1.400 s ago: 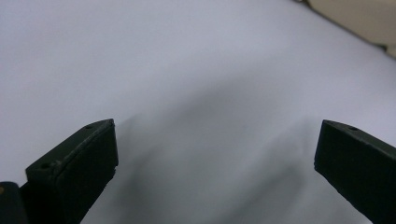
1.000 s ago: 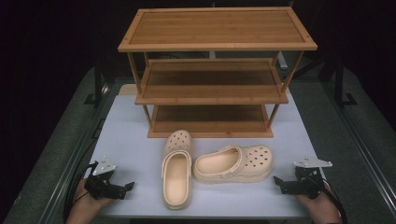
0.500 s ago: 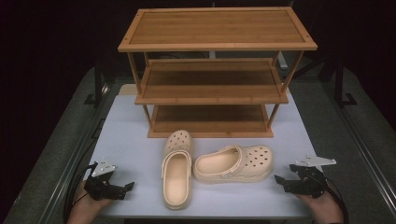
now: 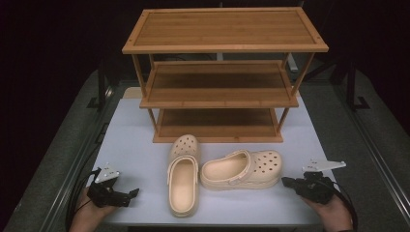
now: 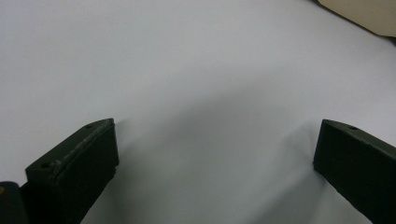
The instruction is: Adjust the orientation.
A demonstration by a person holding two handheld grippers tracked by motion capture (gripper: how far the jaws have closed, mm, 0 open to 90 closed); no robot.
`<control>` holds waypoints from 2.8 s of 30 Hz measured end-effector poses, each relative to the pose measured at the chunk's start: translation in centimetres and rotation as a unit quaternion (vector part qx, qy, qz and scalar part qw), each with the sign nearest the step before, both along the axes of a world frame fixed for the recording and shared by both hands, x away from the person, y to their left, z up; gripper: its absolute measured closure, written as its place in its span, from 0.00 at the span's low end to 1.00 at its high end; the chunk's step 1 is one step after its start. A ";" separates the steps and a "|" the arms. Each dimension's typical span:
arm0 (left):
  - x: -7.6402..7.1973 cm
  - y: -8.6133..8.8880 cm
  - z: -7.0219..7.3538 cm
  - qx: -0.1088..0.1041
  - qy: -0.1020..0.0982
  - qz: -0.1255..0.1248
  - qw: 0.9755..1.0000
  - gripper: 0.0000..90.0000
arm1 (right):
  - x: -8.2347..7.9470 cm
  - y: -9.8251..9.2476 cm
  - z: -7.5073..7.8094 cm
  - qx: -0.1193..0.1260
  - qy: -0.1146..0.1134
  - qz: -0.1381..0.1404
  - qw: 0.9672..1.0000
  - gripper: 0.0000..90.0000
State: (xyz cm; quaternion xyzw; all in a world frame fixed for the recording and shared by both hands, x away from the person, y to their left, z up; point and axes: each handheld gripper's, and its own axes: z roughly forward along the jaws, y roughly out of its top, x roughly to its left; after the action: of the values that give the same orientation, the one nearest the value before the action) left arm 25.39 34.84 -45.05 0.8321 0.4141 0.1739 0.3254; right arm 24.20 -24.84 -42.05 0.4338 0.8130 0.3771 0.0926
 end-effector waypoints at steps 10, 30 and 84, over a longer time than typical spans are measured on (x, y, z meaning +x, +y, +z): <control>0.0 0.0 0.0 0.000 0.000 0.000 1.000 0.00 | 0.5 1.5 -0.6 -0.004 0.008 0.012 1.000 1.00; 0.0 0.0 0.0 -0.001 0.000 0.001 1.000 0.00 | 3.6 1.9 -0.7 -0.028 0.007 -0.013 1.000 1.00; 0.1 0.0 0.0 0.000 0.002 0.000 1.000 0.00 | 11.6 2.0 0.3 -0.021 -0.050 -0.058 0.997 0.91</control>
State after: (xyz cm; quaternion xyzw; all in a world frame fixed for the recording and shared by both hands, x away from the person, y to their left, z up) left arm 25.45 34.82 -45.04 0.8322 0.4150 0.1725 0.3247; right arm 35.84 -22.86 -41.76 0.4587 0.7887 0.3750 0.1641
